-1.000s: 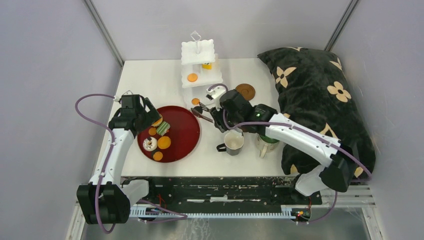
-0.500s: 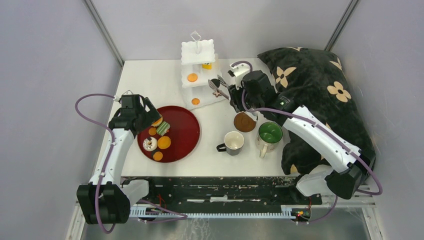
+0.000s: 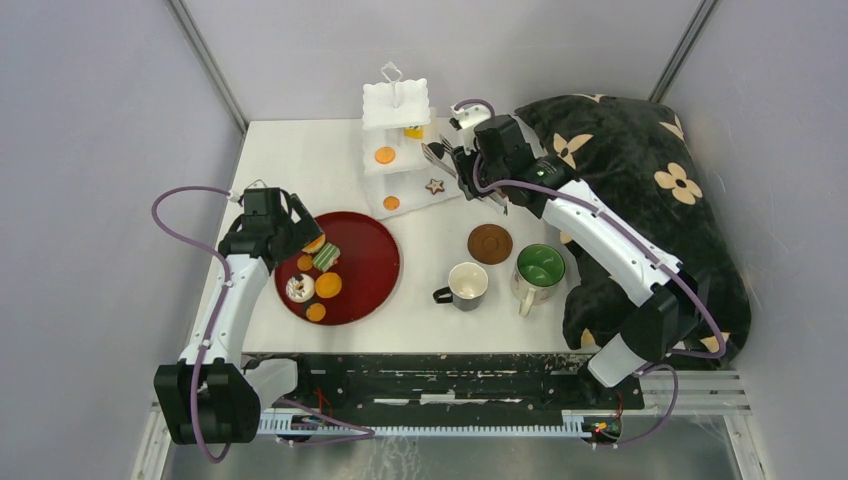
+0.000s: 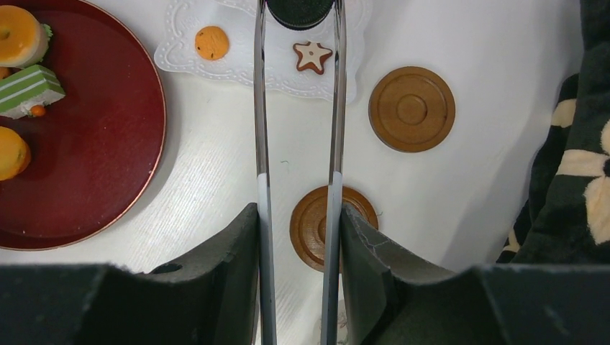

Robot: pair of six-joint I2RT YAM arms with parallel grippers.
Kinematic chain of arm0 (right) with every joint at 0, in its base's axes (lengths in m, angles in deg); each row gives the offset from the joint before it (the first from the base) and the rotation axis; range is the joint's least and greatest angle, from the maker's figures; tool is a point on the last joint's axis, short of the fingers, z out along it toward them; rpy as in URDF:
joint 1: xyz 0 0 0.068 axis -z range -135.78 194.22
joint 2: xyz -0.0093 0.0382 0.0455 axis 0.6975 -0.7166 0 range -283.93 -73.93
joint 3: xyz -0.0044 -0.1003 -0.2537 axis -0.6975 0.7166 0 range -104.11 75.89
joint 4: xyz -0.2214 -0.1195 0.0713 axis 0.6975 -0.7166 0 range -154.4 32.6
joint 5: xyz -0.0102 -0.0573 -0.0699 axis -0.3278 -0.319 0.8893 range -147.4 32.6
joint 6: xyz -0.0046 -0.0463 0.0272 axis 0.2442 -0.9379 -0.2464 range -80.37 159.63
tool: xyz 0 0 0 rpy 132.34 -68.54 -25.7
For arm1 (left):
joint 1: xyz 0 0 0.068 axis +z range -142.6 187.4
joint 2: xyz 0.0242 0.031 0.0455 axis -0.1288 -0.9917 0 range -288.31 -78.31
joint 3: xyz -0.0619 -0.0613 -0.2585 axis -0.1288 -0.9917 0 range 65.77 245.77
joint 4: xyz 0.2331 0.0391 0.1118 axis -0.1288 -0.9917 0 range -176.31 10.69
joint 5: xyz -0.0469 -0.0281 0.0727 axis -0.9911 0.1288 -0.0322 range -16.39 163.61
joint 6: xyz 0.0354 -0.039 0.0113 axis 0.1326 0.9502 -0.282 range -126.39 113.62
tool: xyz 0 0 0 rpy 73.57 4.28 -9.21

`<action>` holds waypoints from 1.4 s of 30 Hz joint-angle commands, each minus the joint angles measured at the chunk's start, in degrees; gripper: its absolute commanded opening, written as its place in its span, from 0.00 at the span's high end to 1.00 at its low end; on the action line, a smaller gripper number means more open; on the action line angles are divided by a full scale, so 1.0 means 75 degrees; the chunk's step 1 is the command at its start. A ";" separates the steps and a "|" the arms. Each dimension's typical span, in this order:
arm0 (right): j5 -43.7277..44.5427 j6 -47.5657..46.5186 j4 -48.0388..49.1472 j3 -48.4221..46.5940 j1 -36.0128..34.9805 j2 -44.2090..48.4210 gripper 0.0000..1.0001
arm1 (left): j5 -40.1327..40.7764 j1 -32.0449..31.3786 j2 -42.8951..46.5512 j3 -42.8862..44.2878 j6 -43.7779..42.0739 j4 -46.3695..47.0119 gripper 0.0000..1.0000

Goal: Serve the afternoon tea

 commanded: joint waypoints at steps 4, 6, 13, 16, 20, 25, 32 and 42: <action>-0.0342 -0.0040 0.0698 -0.0718 0.0091 -0.0391 0.75 | 0.0115 0.0040 0.0066 0.0204 -0.0055 0.0164 0.01; -0.0426 0.0001 0.0756 -0.0802 0.0092 -0.0589 0.75 | 0.0154 0.0052 0.0092 0.0220 -0.0095 0.0127 0.01; -0.0465 0.0086 0.0944 -0.0966 0.0089 -0.1111 0.72 | 0.0303 0.0118 0.0202 0.0313 -0.0184 -0.0045 0.01; -0.0443 0.0107 0.1012 -0.0948 0.0092 -0.1225 0.66 | 0.0236 0.0116 0.0194 0.0264 -0.0151 -0.0032 0.01; -0.0496 0.0108 0.0805 -0.1110 0.0091 -0.1339 0.57 | 0.0232 0.0120 0.0176 0.0254 -0.0134 -0.0031 0.01; -0.0444 0.0103 0.0916 -0.1045 0.0092 -0.1173 0.48 | 0.0216 0.0117 0.0176 0.0294 -0.0124 -0.0031 0.01; -0.0403 0.0105 0.0952 -0.1030 0.0091 -0.0914 0.46 | 0.0186 0.0120 0.0228 0.0311 -0.0130 -0.0054 0.01; -0.1057 0.0241 0.0941 -0.0124 0.0078 0.0435 0.73 | 0.0136 0.0120 0.0144 0.0375 -0.0047 -0.0054 0.01</action>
